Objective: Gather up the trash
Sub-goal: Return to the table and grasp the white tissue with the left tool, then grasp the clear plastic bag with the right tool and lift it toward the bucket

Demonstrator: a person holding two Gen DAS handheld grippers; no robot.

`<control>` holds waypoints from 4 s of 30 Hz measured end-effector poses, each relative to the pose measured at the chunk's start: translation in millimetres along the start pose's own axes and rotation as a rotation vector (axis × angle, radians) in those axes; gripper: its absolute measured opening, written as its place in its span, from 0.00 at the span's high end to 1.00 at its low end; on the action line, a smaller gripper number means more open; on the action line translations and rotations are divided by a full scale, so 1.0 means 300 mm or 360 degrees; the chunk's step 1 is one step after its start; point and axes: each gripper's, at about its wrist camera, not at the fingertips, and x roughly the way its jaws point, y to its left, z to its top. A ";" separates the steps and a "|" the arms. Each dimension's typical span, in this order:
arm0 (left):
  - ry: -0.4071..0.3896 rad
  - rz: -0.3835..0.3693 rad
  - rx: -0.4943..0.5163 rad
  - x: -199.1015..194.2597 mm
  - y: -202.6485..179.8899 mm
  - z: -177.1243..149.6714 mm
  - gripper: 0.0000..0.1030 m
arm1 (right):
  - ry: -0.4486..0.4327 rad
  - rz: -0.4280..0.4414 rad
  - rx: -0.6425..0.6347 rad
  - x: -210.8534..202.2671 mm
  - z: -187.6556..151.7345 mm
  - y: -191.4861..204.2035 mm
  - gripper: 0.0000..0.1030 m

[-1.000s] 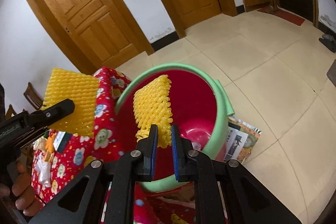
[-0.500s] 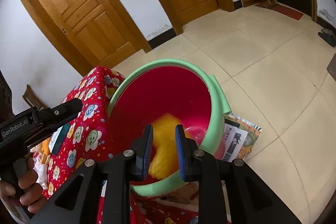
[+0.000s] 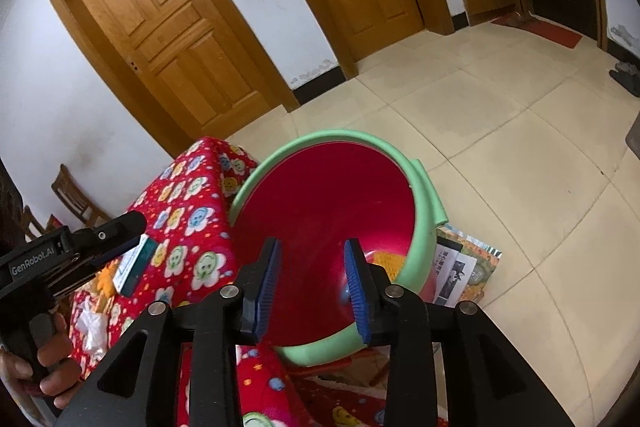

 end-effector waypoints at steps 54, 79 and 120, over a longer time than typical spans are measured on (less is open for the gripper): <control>-0.0136 0.0739 -0.0835 -0.359 0.901 -0.233 0.53 | 0.0205 0.0147 -0.0367 0.039 -0.143 0.437 0.55; -0.0435 0.0534 -0.0815 -0.539 0.819 -0.261 0.92 | 0.0265 0.0251 -0.0516 0.056 -0.186 0.583 0.55; -0.0448 0.0603 -0.0800 -0.658 0.831 -0.382 0.92 | 0.0681 0.0557 -0.0746 0.264 -0.423 0.953 0.58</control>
